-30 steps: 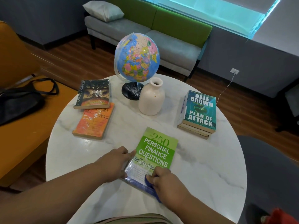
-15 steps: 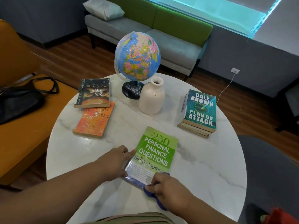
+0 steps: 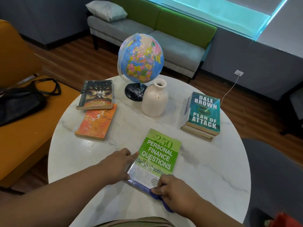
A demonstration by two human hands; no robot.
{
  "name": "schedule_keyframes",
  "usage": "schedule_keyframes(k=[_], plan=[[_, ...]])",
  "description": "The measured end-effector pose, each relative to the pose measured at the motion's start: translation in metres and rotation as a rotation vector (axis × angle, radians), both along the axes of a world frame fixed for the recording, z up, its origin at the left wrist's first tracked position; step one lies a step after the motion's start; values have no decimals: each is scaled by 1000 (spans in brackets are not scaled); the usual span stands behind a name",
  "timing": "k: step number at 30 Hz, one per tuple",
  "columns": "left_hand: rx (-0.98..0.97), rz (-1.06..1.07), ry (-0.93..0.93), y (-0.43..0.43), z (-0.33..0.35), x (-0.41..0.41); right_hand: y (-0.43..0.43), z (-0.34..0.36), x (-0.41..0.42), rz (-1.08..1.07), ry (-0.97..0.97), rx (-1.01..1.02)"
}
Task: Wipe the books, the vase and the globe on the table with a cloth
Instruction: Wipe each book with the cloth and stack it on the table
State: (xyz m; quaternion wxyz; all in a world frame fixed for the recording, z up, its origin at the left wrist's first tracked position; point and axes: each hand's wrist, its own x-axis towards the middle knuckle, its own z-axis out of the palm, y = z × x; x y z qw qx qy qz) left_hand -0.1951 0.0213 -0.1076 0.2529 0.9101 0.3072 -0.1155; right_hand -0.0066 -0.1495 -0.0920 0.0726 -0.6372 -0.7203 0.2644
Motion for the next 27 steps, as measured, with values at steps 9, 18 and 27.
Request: schedule_keyframes(k=[9,18,27], plan=[[-21,1,-8,2,-2,0,24,-2,-20,81,-53,-26],[-33,7,-8,2,-4,-1,34,-2,-37,95,-88,-2],[-71,-67,25,5,4,-3,25,-3,-41,52,-134,-20]])
